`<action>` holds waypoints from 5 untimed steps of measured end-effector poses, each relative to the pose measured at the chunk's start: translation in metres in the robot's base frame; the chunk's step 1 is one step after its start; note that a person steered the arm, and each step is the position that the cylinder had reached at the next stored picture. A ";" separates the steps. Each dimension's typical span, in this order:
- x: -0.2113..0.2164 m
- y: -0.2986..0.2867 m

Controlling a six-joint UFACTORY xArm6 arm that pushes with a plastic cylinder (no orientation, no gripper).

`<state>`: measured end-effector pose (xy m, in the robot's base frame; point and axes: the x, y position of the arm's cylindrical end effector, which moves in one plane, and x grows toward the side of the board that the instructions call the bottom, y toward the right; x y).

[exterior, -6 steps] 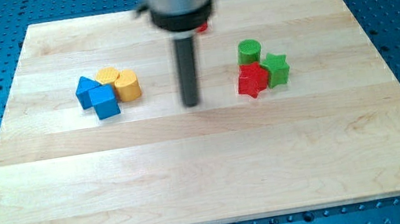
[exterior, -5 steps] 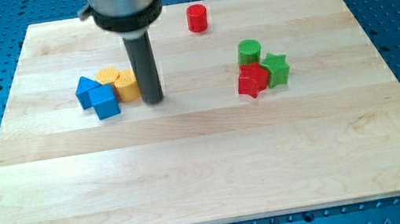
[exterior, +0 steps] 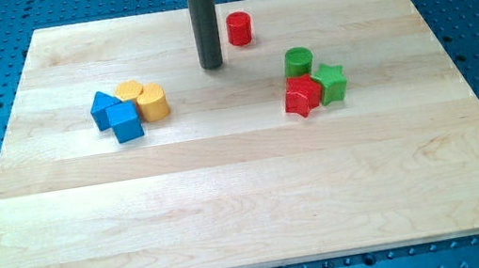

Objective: Move the red circle to the left of the green circle

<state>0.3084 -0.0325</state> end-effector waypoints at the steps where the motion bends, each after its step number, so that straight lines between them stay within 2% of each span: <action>1: -0.082 -0.012; 2: -0.087 0.037; 3: 0.014 0.070; 4: 0.034 0.079; 5: 0.012 0.083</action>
